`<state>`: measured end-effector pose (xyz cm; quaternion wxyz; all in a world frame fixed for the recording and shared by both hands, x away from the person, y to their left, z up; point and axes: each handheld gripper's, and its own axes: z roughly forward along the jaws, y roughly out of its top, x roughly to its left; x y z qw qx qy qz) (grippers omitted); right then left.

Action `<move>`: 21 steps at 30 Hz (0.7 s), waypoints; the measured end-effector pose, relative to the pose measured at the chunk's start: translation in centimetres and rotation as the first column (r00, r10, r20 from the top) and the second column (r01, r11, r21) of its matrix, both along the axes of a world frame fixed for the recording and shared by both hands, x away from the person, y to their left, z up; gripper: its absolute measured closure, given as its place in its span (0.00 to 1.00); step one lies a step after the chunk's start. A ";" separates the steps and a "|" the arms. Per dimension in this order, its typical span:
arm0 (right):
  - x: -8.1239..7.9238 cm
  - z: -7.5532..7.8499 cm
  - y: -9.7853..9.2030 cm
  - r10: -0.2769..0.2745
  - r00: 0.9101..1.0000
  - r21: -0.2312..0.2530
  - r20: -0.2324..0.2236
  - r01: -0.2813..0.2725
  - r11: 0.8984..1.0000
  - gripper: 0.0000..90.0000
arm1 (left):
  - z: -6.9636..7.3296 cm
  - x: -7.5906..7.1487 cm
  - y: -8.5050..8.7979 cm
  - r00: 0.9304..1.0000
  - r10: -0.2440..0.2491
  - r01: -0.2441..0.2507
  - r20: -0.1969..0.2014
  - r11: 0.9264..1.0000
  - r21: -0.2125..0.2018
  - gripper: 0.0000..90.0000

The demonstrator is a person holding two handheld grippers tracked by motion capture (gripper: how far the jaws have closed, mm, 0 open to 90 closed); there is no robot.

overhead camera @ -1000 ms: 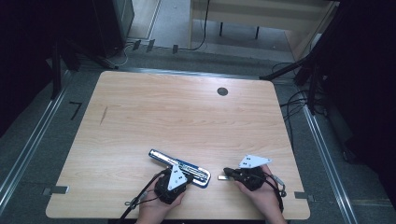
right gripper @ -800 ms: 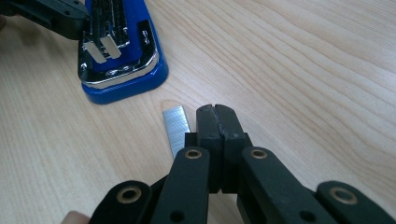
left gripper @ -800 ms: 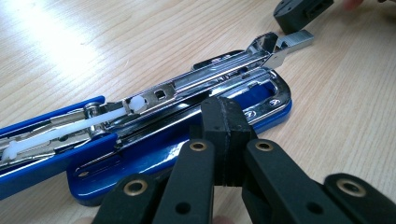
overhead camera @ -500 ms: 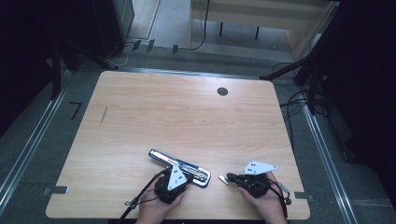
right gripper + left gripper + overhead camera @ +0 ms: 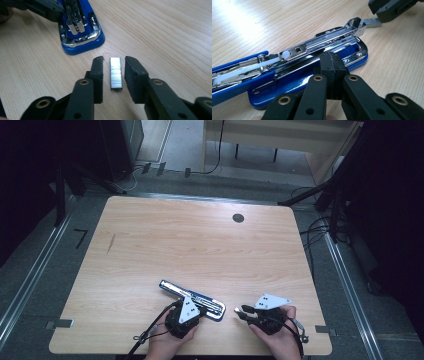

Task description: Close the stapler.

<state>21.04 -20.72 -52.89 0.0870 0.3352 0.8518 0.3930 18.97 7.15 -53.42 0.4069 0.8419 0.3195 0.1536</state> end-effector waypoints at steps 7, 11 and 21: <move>0.2 -0.1 -0.1 0.019 1.000 -0.008 0.011 -0.019 1.000 0.84 | 0.0 0.0 0.0 1.000 -0.001 0.001 0.000 1.000 0.001 1.00; 0.3 -0.1 -0.3 0.014 1.000 0.001 -0.006 -0.014 1.000 0.85 | 0.0 0.0 0.0 1.000 -0.001 0.001 -0.001 1.000 0.001 1.00; 0.5 -0.5 0.2 0.007 1.000 -0.009 -0.028 -0.007 1.000 0.84 | 0.0 0.0 0.0 1.000 0.000 0.000 -0.003 1.000 -0.002 1.00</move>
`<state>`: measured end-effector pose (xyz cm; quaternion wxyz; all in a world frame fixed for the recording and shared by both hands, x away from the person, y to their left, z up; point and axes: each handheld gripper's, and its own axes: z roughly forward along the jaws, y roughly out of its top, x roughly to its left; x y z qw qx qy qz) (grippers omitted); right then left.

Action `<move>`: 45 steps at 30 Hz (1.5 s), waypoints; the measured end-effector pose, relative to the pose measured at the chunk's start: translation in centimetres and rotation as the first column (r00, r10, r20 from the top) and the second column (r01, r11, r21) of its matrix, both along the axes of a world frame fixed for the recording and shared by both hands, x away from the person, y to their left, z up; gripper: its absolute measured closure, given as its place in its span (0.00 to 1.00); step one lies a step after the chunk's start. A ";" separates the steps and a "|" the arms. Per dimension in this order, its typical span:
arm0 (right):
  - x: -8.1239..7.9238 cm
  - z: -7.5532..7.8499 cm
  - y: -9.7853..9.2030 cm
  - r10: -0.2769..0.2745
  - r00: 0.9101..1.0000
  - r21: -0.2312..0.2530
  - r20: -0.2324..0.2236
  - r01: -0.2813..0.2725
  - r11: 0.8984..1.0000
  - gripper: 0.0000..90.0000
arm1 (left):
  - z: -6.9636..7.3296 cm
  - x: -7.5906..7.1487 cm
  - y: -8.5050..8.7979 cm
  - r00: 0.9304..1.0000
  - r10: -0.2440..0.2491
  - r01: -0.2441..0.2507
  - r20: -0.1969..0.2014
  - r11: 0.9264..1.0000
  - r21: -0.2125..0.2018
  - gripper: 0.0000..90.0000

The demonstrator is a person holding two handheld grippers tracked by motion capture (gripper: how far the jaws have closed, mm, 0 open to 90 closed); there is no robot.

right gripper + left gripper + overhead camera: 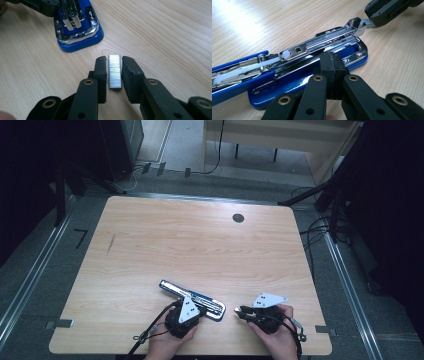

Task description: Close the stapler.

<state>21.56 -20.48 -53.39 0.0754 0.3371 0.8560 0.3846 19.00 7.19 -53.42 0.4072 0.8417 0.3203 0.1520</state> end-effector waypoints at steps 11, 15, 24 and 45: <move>0.0 -0.2 0.2 0.010 1.000 -0.035 0.018 -0.009 0.999 0.87 | 0.0 0.0 0.0 1.000 0.000 0.000 0.000 1.000 0.000 1.00; 0.0 -0.3 0.2 0.016 0.999 -0.040 0.028 -0.015 0.999 0.89 | 0.0 0.0 0.0 1.000 0.000 0.000 0.000 1.000 0.000 1.00; 0.1 0.1 0.2 0.038 0.999 -0.039 0.030 -0.036 0.999 0.89 | 0.0 0.0 0.0 1.000 0.000 0.000 0.000 1.000 -0.002 1.00; 0.4 2.5 1.3 0.063 0.996 0.008 0.062 -0.063 0.998 0.89 | 0.0 0.0 0.0 1.000 0.002 -0.002 -0.001 1.000 -0.004 1.00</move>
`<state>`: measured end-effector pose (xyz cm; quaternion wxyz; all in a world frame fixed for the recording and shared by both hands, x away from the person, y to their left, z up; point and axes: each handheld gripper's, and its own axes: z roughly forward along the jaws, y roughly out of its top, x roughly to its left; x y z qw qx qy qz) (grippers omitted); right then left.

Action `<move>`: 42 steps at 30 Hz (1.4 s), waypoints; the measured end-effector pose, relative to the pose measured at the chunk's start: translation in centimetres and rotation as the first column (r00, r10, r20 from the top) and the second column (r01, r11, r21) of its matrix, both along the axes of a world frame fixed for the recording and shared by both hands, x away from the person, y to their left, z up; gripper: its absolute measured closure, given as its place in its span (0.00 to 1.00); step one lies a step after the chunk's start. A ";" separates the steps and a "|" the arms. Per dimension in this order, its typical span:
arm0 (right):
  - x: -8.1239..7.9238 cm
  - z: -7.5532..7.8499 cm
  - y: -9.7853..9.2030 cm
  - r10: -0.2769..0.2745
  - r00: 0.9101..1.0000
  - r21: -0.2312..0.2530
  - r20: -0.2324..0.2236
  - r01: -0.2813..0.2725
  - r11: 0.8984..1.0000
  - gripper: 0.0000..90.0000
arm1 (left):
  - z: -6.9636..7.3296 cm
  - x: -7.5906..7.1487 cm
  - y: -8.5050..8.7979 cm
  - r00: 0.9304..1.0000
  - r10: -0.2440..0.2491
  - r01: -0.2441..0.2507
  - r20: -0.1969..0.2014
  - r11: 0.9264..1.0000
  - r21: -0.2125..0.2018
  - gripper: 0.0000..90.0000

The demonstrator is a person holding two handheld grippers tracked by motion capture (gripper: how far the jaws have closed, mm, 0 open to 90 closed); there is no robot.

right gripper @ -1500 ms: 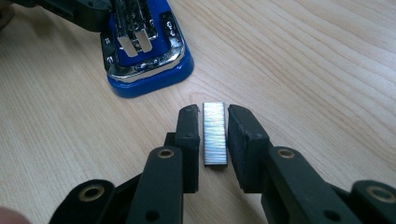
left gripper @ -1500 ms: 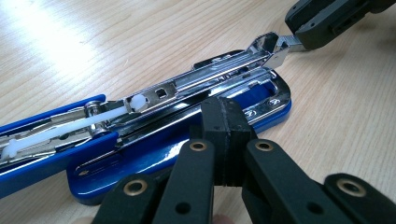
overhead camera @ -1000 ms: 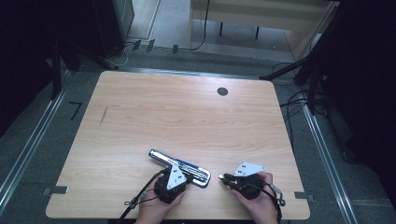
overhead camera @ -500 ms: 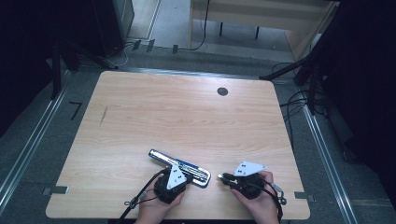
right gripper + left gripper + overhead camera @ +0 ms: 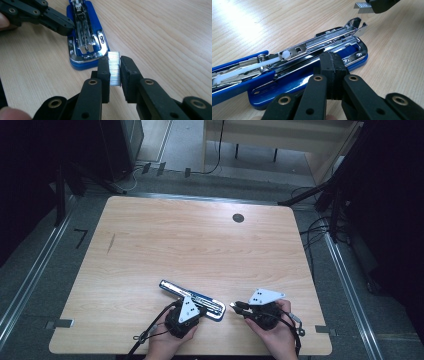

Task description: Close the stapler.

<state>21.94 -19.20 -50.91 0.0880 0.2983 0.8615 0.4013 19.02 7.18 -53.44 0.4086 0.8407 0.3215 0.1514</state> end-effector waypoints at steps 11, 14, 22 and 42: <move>0.1 0.8 0.9 0.019 1.000 0.027 0.006 -0.019 0.999 0.89 | 0.0 0.0 0.0 1.000 0.000 0.000 0.000 1.000 -0.001 1.00; 0.1 1.0 1.1 0.022 1.000 0.026 0.007 -0.023 0.999 0.89 | 0.0 0.0 0.0 1.000 -0.001 0.001 0.000 1.000 0.001 1.00; 0.3 2.0 1.4 0.016 1.000 0.037 0.017 -0.016 0.999 0.89 | 0.0 0.0 0.0 1.000 0.003 -0.003 0.003 1.000 0.004 1.00; 0.8 2.8 4.3 0.081 0.997 0.036 0.018 -0.082 0.996 0.89 | 0.0 -0.1 0.0 1.000 0.003 -0.003 0.003 1.000 0.003 1.00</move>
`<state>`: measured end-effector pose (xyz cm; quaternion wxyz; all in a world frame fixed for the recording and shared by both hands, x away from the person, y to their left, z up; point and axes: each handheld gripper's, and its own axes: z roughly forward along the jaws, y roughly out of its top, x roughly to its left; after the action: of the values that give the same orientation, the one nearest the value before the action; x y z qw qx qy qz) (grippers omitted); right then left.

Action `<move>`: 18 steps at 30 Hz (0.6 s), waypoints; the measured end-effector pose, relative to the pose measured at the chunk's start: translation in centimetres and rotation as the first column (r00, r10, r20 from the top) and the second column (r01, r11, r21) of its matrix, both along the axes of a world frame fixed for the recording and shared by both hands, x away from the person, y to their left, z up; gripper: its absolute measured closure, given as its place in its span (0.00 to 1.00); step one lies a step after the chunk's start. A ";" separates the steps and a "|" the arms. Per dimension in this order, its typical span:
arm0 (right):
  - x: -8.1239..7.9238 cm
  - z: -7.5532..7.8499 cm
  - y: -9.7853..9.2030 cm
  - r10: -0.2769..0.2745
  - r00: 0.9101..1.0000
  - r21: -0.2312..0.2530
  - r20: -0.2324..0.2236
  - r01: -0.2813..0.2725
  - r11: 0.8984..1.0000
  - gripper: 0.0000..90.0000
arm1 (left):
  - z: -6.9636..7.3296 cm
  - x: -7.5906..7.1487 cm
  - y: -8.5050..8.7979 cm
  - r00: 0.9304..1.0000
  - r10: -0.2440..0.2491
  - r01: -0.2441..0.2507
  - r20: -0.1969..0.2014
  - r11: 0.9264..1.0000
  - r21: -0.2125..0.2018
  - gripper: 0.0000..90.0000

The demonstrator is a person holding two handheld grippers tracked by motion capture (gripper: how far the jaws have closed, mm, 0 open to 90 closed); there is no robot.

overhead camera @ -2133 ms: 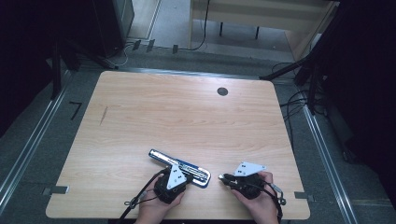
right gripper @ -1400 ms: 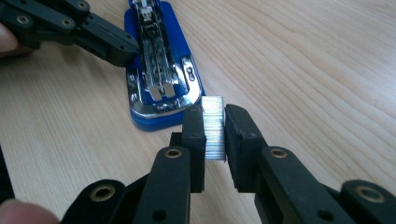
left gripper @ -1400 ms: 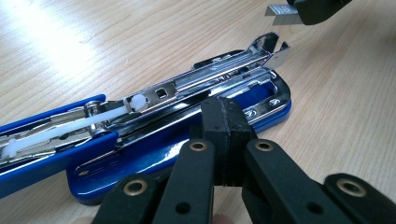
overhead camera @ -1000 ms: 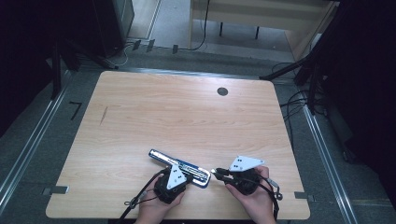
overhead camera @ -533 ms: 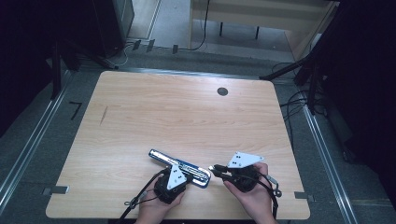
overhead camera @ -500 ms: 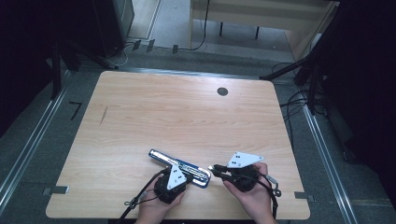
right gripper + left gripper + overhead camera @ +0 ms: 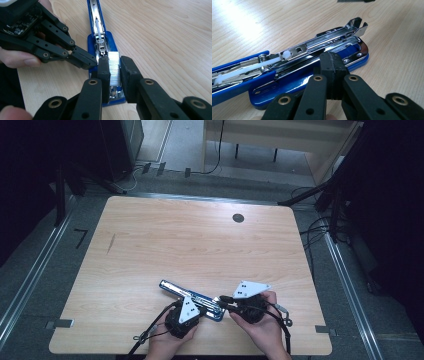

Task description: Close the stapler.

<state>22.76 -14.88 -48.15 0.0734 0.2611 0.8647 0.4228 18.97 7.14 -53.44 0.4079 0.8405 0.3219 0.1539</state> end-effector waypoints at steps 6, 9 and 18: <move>0.3 -0.3 1.3 0.018 1.000 -0.015 -0.007 -0.019 1.000 0.89 | 0.0 0.0 0.0 1.000 0.001 -0.001 0.002 1.000 0.001 1.00; 0.4 -0.5 1.8 0.025 1.000 -0.025 -0.010 -0.026 0.999 0.89 | 0.0 0.0 0.0 1.000 0.001 -0.001 0.001 1.000 0.001 1.00; 0.7 -1.0 2.4 0.032 0.999 -0.036 -0.016 -0.033 0.999 0.89 | 0.0 0.0 0.0 1.000 -0.001 0.001 0.002 1.000 0.002 1.00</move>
<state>23.42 -12.44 -49.19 0.0646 0.2488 0.8770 0.4060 18.98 7.17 -53.44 0.4075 0.8409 0.3209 0.1548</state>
